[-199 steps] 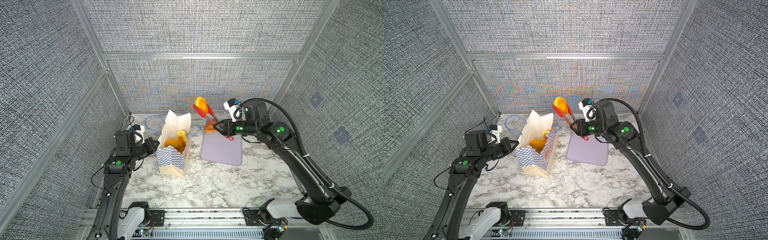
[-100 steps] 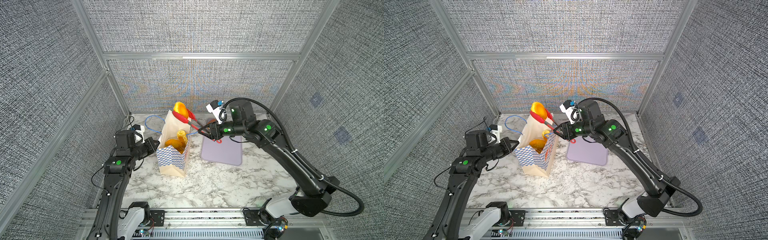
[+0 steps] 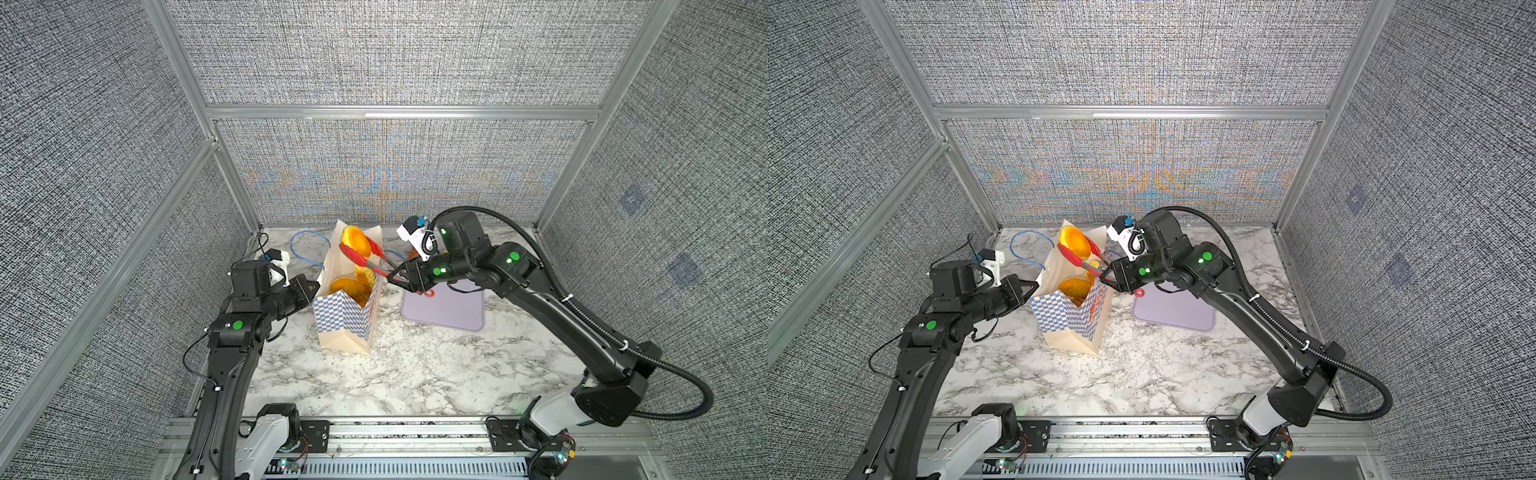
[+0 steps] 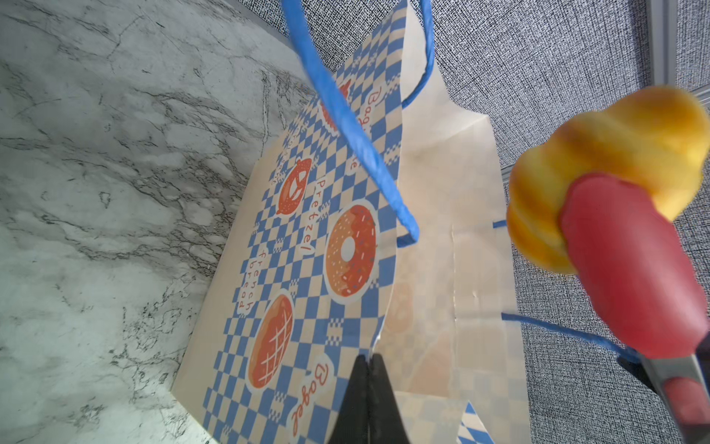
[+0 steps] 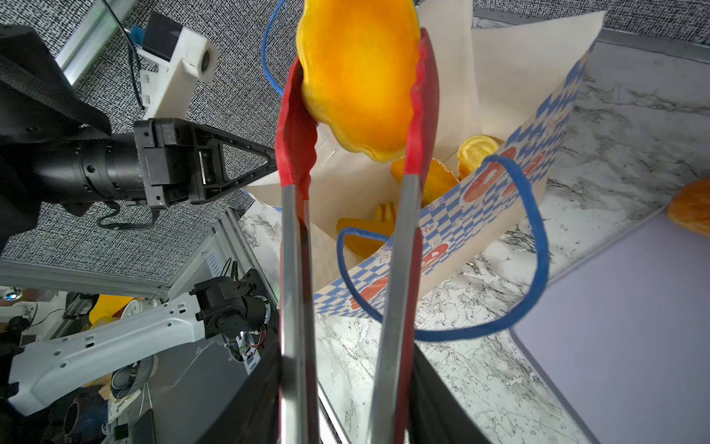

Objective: Pack bread into a paper bag
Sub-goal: Place the bread in the paper bag.

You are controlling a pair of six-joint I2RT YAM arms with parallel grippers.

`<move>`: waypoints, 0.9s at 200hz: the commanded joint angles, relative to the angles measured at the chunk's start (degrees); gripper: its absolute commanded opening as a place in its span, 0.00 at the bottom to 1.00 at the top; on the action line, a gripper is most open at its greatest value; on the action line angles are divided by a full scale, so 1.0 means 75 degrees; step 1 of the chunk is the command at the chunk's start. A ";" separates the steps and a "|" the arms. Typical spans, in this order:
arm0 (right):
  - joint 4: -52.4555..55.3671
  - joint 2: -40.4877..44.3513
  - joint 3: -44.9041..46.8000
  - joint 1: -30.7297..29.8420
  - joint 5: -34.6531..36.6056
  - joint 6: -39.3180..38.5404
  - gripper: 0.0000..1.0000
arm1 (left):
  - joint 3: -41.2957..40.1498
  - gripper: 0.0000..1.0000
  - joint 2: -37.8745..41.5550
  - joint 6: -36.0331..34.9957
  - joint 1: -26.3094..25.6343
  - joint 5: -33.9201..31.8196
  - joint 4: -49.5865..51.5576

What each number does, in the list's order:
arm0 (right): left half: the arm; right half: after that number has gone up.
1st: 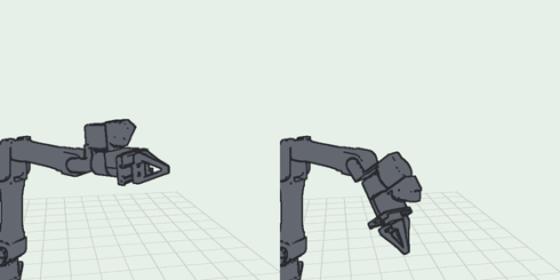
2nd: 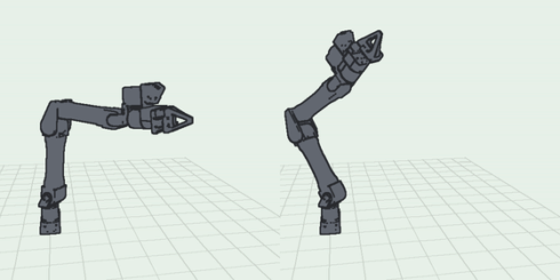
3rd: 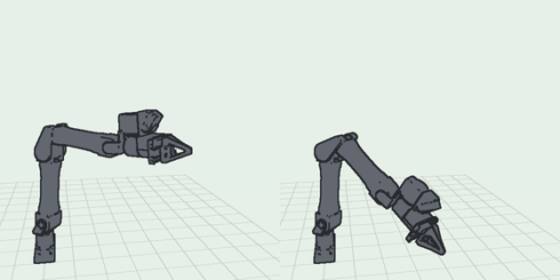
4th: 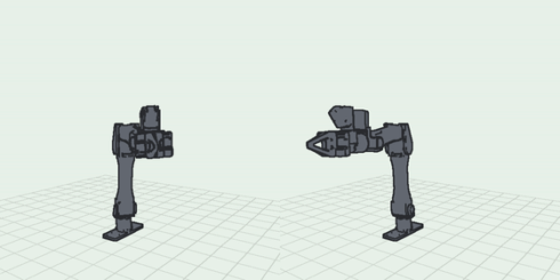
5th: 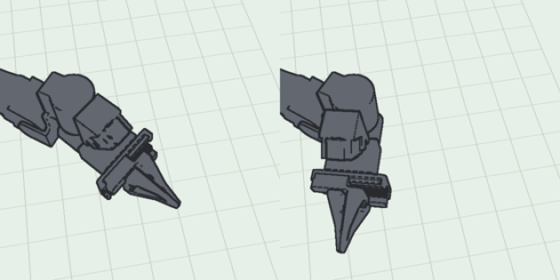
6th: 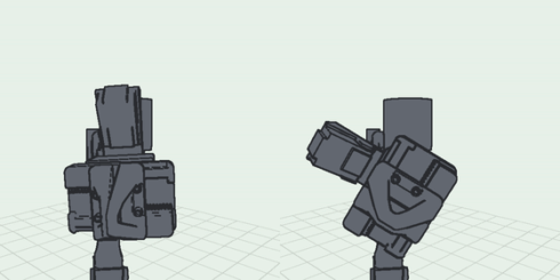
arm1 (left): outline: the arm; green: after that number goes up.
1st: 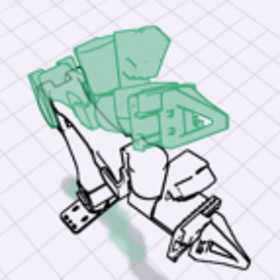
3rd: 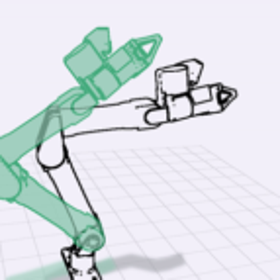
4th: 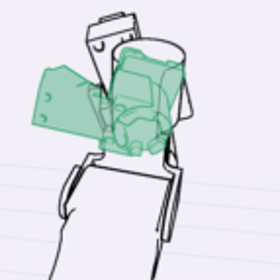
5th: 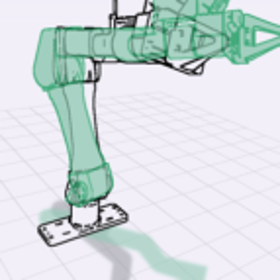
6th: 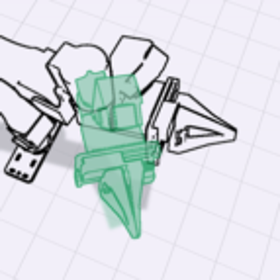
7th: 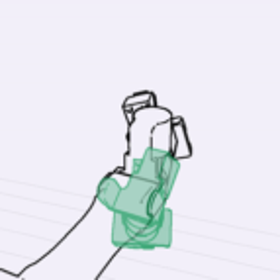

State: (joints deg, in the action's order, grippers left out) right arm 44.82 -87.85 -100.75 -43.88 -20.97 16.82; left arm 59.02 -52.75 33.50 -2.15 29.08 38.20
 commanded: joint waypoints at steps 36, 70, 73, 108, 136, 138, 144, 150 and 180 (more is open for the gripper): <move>-0.0140 0.0088 0.0097 -0.0019 0.0130 -0.0045 0.59 | -0.0034 0.00 0.0026 -0.0001 0.0005 0.0013 -0.0118; -0.0163 0.0113 0.0097 -0.0021 0.0158 -0.0033 0.61 | -0.0051 0.00 0.0057 -0.0001 0.0001 0.0002 -0.0092; -0.0172 0.0112 0.0094 -0.0021 0.0156 -0.0033 0.61 | -0.0043 0.00 0.0050 -0.0001 -0.0002 0.0001 -0.0099; -0.0233 0.0139 0.0039 -0.0021 0.0151 -0.0036 0.61 | -0.0065 0.00 0.0065 -0.0001 -0.0004 -0.0010 -0.0088; -0.0447 0.0223 0.0027 -0.0021 0.0194 -0.0039 0.61 | -0.0056 0.00 0.0083 -0.0001 -0.0005 -0.0020 -0.0074; -0.0466 0.0234 0.0027 -0.0021 0.0189 -0.0048 0.60 | -0.0060 0.00 0.0084 -0.0001 -0.0006 -0.0022 -0.0076; -0.0526 0.0267 0.0014 -0.0022 0.0203 -0.0050 0.60 | -0.0062 0.00 0.0084 -0.0008 0.0001 -0.0022 -0.0074; -0.0596 0.0302 0.0022 -0.0021 0.0228 -0.0062 0.61 | -0.0057 0.00 0.0085 -0.0012 -0.0002 -0.0031 -0.0077; -0.0953 0.0567 0.0114 -0.0020 0.0499 -0.0111 0.60 | -0.0076 0.00 0.0086 -0.0012 -0.0005 -0.0026 -0.0077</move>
State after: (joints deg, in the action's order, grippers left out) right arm 42.61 -85.10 -100.01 -43.90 -18.85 16.78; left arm 58.78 -52.18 33.67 -2.15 28.84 38.22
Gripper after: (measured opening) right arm 0.604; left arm 0.048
